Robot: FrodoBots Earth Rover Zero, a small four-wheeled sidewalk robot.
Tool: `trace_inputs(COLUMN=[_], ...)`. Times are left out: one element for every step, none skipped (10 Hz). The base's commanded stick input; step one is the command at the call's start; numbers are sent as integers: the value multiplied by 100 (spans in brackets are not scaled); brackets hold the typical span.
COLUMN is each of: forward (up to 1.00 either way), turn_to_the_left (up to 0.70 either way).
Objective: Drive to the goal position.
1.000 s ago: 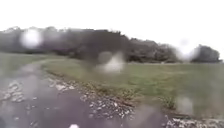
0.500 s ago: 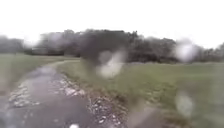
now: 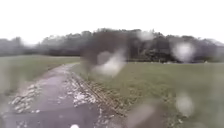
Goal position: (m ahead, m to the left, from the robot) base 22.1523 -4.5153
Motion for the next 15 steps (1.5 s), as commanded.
trace_inputs(forward=[85, 85, 85, 85, 85, 85, 85, 85, 85, 85, 85, 85, 85, 85, 85], turn_to_the_left=[34, 34, 34, 34, 21, 6, 0, 0, 0, 0, 0, 0, 0, 0, 0])
